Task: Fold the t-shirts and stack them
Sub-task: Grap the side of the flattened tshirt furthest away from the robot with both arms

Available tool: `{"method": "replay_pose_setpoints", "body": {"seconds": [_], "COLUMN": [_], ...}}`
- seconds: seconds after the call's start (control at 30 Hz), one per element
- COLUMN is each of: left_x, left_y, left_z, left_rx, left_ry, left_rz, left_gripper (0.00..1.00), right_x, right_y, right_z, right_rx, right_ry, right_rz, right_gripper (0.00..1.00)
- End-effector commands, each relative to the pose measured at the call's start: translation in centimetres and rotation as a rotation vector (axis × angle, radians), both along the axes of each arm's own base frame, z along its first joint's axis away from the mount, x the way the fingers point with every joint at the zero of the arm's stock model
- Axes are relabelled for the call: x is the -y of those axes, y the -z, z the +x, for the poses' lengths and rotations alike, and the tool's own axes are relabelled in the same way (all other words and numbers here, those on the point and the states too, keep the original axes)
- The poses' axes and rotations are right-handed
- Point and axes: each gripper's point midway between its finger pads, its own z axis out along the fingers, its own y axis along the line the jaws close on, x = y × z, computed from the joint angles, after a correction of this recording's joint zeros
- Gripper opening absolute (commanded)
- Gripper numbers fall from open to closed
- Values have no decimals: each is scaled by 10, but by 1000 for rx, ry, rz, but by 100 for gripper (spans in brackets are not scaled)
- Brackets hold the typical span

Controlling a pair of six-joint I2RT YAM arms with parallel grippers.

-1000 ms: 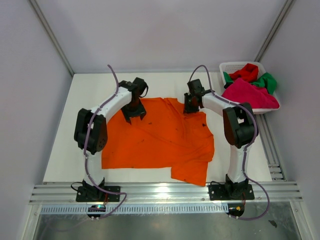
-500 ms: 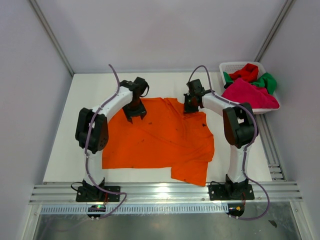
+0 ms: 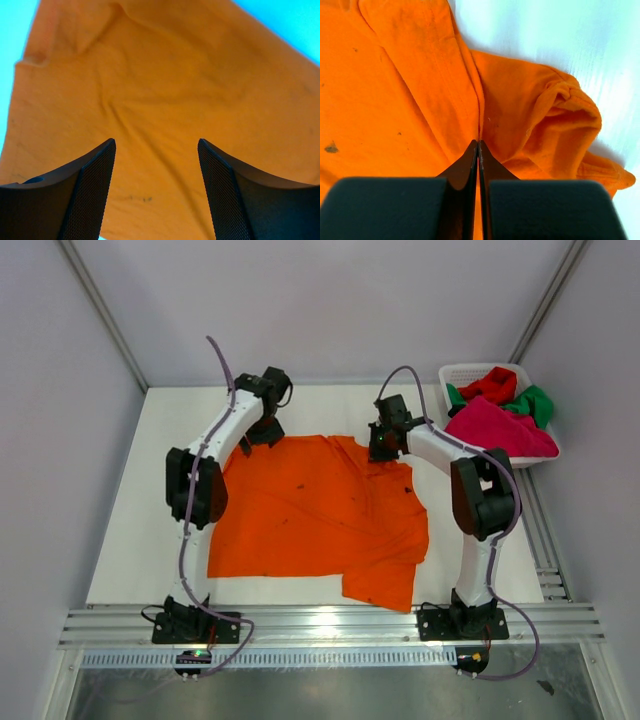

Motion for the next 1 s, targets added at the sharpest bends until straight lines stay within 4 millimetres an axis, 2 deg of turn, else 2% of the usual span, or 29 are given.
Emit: {"method": "replay_pose_setpoints", "body": {"seconds": [0.0, 0.13, 0.27, 0.47, 0.5, 0.63, 0.97], "left_x": [-66, -103, -118, -121, -120, -119, -152], "left_y": [-1, 4, 11, 24, 25, 34, 56], "left_z": [-2, 12, 32, 62, 73, 85, 93], "left_rx": [-48, -35, -8, 51, 87, 108, 100], "left_ry": [-180, -276, -278, -190, -180, -150, -239], "left_rz": [123, 108, 103, 102, 87, 60, 33], "left_gripper": [70, 70, 70, 70, 70, 70, 70], "right_x": [3, 3, 5, 6, 5, 6, 12], "right_y": [-33, -34, -36, -35, -36, -37, -41], "right_z": [4, 2, 1, 0, 0, 0, -6], "right_rx": [88, 90, 94, 93, 95, 95, 96], "right_ry": [0, -2, 0, 1, -2, -1, 2], "right_rz": [7, 5, 3, -3, -3, -8, -28], "right_gripper": [3, 3, 3, 3, 3, 3, 3]}}
